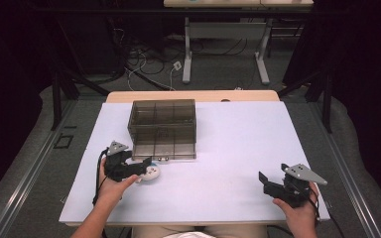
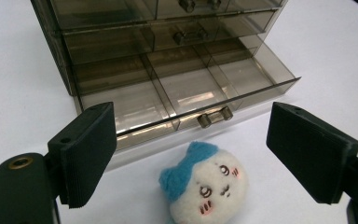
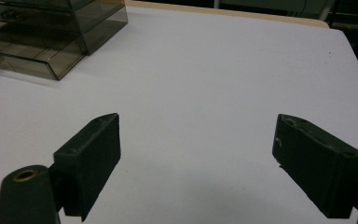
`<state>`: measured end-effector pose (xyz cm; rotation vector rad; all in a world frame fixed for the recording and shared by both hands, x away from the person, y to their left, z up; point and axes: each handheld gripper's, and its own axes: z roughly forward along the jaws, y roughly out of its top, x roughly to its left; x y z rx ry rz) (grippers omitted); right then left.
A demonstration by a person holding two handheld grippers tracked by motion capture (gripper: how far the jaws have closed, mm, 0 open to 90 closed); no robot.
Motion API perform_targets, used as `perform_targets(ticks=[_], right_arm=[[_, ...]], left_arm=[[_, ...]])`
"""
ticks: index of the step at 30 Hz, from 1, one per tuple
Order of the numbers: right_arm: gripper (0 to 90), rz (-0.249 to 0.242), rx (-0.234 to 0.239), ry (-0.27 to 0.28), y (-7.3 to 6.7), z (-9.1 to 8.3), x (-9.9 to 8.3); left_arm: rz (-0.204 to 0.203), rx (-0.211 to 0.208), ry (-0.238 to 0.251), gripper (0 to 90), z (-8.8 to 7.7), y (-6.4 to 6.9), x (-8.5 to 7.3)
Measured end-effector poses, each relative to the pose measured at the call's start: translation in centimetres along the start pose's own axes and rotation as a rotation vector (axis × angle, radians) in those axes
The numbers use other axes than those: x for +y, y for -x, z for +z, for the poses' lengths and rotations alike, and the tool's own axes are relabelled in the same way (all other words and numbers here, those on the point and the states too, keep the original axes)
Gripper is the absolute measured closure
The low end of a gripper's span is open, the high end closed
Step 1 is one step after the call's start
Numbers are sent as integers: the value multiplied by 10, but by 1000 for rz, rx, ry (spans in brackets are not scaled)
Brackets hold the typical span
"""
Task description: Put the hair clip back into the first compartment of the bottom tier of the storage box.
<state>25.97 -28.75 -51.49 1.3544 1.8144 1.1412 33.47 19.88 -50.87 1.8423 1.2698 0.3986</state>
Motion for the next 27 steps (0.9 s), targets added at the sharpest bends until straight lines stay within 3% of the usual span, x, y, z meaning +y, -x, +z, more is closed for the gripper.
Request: perform_targets(ticks=[9, 27], right_arm=[[149, 4, 2, -1, 0, 2, -1], [149, 4, 11, -9, 2, 3, -1]], left_arm=[[9, 6, -65, 182, 8, 1, -5], [43, 7, -135, 220, 17, 6, -15]])
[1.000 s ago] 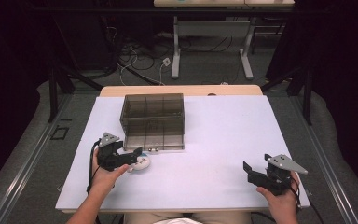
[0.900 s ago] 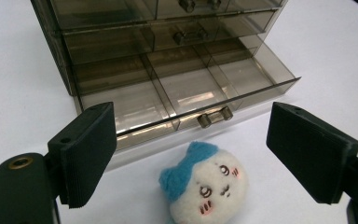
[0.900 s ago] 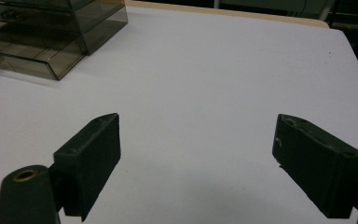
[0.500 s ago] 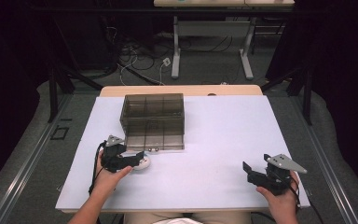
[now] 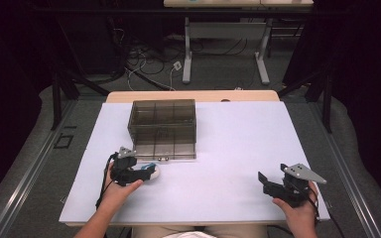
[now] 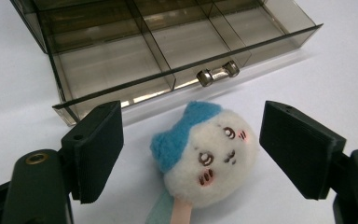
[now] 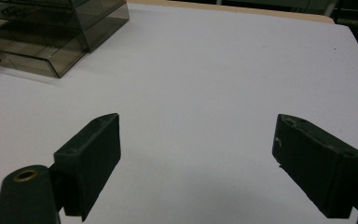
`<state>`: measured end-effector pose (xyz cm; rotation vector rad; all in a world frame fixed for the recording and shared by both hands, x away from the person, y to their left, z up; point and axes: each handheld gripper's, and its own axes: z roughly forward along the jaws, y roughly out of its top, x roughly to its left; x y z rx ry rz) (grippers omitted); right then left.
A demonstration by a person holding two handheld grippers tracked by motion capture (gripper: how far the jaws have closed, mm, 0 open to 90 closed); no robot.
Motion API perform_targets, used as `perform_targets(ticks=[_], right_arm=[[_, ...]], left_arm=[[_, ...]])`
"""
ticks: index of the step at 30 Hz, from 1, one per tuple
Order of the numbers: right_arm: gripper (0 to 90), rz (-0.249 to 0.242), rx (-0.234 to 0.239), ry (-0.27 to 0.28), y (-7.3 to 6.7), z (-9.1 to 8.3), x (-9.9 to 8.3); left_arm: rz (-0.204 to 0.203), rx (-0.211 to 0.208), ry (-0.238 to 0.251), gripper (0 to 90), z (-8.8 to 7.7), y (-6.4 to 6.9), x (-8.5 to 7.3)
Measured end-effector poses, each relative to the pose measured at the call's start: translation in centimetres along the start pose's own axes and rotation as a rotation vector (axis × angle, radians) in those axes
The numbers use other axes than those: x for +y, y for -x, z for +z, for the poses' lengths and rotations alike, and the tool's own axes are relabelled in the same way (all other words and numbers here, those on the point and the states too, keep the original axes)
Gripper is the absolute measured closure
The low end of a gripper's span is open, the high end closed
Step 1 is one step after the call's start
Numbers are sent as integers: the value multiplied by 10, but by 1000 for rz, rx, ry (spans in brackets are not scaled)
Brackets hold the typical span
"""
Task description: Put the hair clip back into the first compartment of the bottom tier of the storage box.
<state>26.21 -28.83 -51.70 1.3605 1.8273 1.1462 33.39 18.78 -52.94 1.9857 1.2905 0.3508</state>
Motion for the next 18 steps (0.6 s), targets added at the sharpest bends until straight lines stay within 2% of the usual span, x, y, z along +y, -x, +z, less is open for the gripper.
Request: perform_targets(ticks=[9, 13, 15, 16, 18], right_arm=[[149, -1, 6, 3, 0, 2, 0], [149, 1, 12, 4, 0, 2, 0], [149, 3, 5, 22, -1, 4, -1], [149, -1, 3, -2, 0, 2, 0], [149, -4, 11, 0, 1, 3, 0]], left_arm=[[46, 6, -38, 223, 5, 4, -3], [55, 8, -67, 223, 8, 4, -4], [59, 10, -74, 223, 9, 5, -5], [54, 11, -83, 223, 10, 5, -5], [65, 14, -90, 224, 11, 5, -5]])
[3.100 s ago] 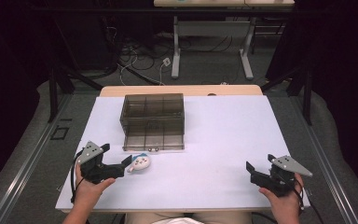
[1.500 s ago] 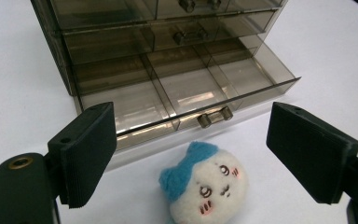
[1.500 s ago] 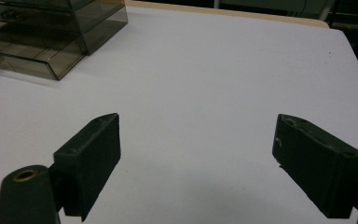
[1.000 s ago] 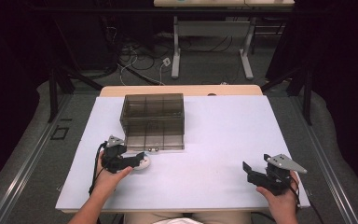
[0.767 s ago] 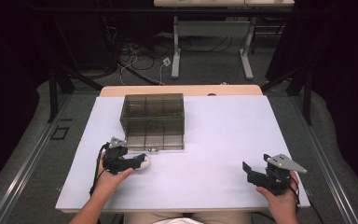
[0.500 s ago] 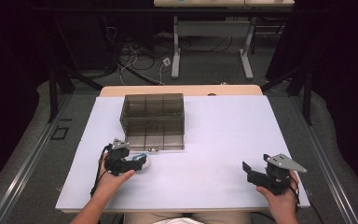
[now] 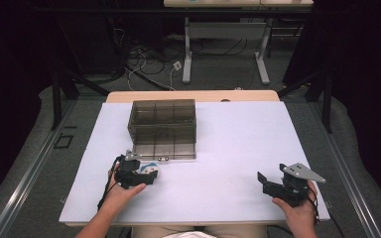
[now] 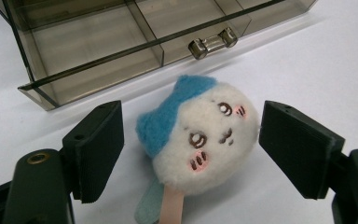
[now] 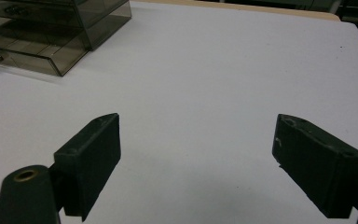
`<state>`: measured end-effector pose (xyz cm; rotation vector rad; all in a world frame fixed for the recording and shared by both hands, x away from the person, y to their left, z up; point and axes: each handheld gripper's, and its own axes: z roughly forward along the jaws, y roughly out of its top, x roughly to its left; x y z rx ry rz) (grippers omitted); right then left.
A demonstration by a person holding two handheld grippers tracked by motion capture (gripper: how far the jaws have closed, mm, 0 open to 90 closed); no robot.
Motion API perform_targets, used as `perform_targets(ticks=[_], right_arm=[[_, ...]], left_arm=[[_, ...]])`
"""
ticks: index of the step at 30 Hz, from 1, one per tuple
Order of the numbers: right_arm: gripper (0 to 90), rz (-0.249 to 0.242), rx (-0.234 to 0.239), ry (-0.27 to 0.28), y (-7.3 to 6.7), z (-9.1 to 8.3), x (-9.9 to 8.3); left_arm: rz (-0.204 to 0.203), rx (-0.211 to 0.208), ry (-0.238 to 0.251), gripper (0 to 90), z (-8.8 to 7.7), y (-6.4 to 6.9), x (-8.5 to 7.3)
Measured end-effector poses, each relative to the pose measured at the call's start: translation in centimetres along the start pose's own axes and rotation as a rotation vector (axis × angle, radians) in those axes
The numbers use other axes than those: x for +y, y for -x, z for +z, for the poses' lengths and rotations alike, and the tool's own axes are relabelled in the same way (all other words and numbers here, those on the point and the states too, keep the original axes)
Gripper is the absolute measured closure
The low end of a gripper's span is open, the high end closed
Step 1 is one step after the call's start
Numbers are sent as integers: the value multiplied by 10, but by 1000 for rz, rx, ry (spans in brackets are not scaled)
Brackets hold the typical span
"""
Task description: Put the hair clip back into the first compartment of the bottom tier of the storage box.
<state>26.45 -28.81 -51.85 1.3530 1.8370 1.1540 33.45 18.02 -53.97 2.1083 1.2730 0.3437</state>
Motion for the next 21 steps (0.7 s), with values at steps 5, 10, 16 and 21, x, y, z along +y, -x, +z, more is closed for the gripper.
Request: perform_targets(ticks=[5, 10, 16, 21], right_arm=[[149, 5, 2, -2, -1, 0, 0], [149, -1, 9, -2, -1, 1, 0], [149, -1, 11, -5, -1, 1, 0], [149, -1, 11, -12, -1, 1, 0]], left_arm=[[8, 1, -21, 226, 1, -1, 0], [5, 3, -26, 227, 4, 0, -1], [4, -11, -42, 237, 6, 1, -1], [3, -7, -43, 243, 7, 2, -2]])
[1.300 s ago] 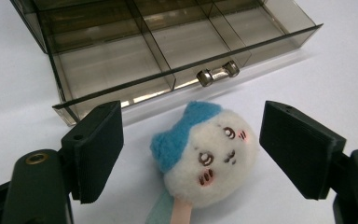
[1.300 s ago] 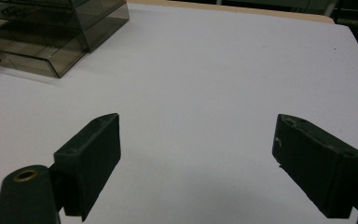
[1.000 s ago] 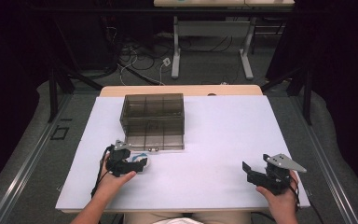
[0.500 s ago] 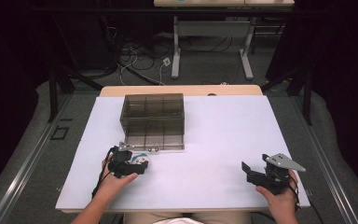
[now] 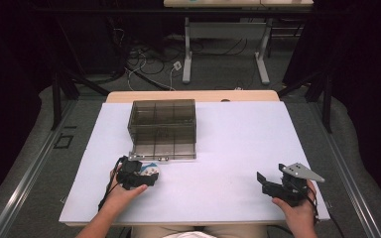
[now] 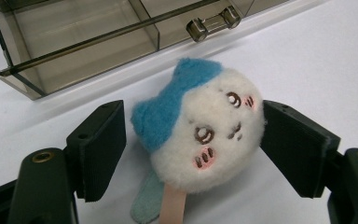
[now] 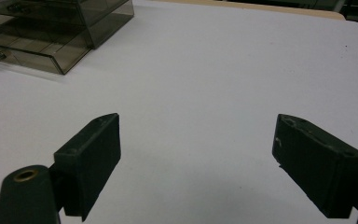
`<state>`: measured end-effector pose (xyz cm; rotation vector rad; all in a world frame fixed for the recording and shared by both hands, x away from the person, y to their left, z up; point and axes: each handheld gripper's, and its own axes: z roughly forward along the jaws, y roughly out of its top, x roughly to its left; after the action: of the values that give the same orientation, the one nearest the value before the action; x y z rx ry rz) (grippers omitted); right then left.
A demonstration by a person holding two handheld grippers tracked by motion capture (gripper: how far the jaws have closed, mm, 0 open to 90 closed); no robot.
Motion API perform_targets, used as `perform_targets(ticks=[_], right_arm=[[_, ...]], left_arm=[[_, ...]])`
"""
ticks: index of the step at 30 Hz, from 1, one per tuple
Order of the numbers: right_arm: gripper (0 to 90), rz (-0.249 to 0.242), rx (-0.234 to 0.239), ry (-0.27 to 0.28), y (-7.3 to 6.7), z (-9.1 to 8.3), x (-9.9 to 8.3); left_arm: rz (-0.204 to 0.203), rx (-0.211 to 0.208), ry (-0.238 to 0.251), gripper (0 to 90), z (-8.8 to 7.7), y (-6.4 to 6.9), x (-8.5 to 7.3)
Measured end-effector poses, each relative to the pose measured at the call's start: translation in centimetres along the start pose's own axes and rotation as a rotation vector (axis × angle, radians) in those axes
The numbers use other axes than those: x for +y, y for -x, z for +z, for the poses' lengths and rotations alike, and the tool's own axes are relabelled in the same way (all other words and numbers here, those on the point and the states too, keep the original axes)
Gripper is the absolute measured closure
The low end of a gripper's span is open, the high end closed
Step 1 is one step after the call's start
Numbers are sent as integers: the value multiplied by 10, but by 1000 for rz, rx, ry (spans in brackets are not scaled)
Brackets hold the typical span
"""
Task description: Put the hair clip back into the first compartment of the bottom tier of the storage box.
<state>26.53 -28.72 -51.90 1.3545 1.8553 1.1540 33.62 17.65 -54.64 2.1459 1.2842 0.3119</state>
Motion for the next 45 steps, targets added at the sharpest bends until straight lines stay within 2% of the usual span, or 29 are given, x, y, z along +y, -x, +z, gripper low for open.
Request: perform_targets(ticks=[15, 31, 32, 33, 45], right_arm=[[149, -4, 2, -15, 0, 0, 0], [149, 0, 11, -4, 0, 3, -1], [149, -2, 1, 11, 0, 4, -1], [149, -4, 10, -6, 1, 3, -1], [150, 0, 15, -12, 1, 3, -1]], left_arm=[[-3, 8, -19, 291, 3, 1, -1], [11, 14, -29, 356, 3, 2, -1], [13, 16, -29, 360, 3, 2, -1], [14, 16, -30, 364, 3, 2, -1], [11, 20, -32, 389, 1, 1, -1]])
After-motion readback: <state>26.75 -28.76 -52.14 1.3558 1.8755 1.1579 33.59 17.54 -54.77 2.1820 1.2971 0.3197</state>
